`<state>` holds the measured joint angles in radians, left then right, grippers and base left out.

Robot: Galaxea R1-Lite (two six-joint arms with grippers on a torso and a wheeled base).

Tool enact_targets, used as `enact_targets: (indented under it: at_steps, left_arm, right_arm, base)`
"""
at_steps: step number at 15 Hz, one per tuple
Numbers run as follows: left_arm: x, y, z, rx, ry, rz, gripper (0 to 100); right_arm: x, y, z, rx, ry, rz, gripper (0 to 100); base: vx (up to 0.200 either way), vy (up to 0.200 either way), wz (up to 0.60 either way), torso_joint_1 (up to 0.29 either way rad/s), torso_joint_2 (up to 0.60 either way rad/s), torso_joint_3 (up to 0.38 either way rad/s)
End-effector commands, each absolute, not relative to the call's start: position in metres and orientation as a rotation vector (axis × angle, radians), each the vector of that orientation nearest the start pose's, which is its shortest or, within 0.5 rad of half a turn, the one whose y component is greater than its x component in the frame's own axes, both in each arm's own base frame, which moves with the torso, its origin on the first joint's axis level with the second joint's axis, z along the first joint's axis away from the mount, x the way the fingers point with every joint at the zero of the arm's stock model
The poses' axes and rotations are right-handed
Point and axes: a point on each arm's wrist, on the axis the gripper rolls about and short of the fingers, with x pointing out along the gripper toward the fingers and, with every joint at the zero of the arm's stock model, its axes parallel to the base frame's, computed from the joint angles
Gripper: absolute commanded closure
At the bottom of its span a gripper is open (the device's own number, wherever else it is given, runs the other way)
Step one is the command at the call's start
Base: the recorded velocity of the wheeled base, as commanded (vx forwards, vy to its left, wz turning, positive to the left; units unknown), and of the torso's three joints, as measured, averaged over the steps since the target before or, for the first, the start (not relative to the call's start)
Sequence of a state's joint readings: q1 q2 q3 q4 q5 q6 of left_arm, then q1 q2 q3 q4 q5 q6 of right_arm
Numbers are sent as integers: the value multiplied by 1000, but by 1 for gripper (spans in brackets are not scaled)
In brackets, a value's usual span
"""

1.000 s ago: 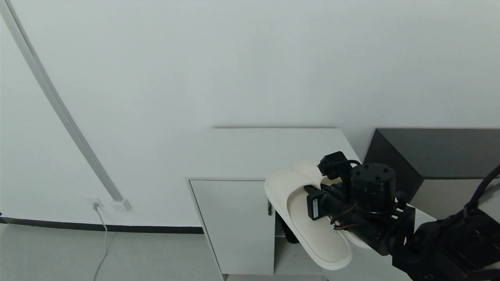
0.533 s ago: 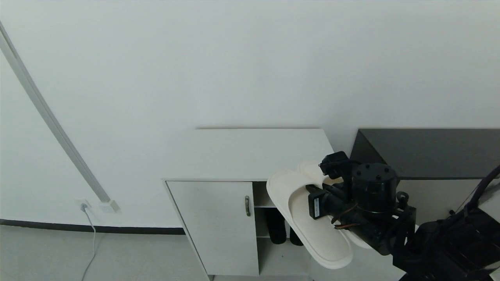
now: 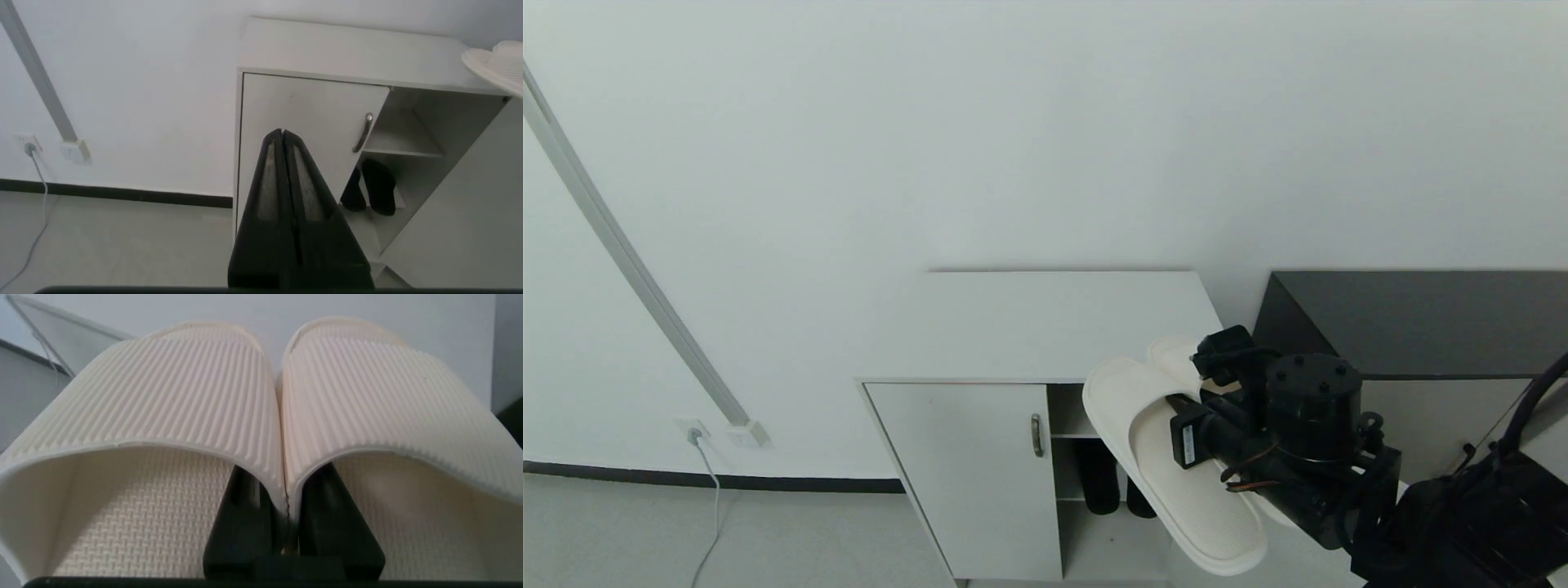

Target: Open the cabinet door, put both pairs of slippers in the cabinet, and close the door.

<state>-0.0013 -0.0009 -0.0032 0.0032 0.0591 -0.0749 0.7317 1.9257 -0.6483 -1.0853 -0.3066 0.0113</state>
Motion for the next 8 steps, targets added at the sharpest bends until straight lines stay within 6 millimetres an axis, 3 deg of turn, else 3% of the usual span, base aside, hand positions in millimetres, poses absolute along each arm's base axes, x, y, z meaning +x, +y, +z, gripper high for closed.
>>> enact_targets:
  at_steps: [1,8]
  left_arm:
    - [-23,1,76,-75,-2,58,100]
    - [-23,1,76,-75,-2,58,100]
  right_arm:
    - [247,214,114,-87,170,426,100]
    - [243,215,114,-74,133,439,100]
  base:
    - [0,0,0,0,0,0]
    - [0,0,0,-16,32,18]
